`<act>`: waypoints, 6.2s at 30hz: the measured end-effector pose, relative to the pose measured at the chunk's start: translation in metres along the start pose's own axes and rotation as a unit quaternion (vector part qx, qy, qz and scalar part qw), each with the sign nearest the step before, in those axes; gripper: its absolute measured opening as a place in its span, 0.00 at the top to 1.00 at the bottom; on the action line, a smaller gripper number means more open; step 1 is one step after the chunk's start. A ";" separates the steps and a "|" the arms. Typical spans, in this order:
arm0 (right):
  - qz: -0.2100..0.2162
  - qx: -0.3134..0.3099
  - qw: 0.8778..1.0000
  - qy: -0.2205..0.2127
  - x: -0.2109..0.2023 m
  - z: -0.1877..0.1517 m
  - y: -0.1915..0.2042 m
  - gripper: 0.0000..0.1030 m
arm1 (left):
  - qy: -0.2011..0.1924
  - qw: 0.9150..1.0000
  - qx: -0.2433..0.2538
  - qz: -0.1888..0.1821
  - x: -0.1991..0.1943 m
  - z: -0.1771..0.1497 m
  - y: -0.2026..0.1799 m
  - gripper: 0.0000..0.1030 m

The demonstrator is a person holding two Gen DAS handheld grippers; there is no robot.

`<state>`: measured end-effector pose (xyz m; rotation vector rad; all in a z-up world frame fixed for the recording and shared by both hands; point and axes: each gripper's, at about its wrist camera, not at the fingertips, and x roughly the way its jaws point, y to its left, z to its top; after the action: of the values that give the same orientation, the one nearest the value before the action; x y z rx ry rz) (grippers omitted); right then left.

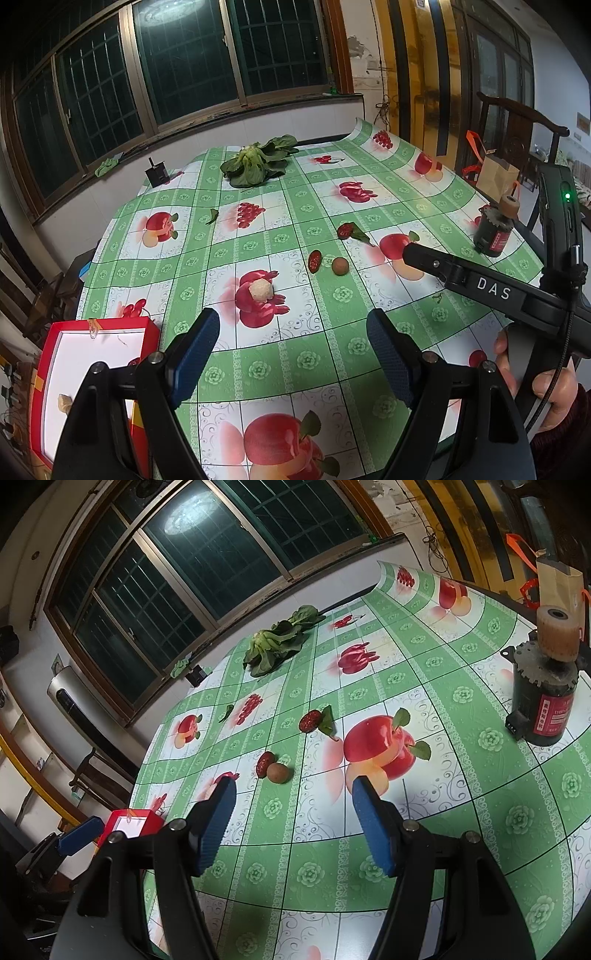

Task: Organize fruits

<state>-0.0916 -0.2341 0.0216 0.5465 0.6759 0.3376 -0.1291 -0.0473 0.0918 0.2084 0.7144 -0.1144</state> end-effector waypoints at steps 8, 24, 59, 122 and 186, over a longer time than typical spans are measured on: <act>0.000 0.000 1.000 -0.001 0.000 0.000 0.000 0.36 | 0.001 1.000 0.004 -0.002 -0.001 -0.001 -0.003 0.21; -0.002 -0.001 1.000 0.001 0.001 -0.002 0.002 0.36 | 0.004 1.000 0.005 -0.005 -0.001 -0.001 -0.003 0.20; -0.002 -0.002 1.000 0.004 0.003 -0.003 0.004 0.36 | 0.005 1.000 0.007 -0.006 0.000 -0.005 -0.005 0.21; -0.003 -0.003 1.000 0.006 0.003 -0.003 0.006 0.36 | 0.007 1.000 0.009 -0.010 0.001 -0.007 -0.008 0.20; -0.032 -0.056 0.996 0.064 0.053 0.026 0.021 0.79 | 0.120 0.989 -0.076 -0.050 0.148 0.008 0.066 0.75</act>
<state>-0.0381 -0.2027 0.0243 0.3969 0.7917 0.3498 -0.0016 0.0098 0.0099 0.0404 0.9697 -0.1312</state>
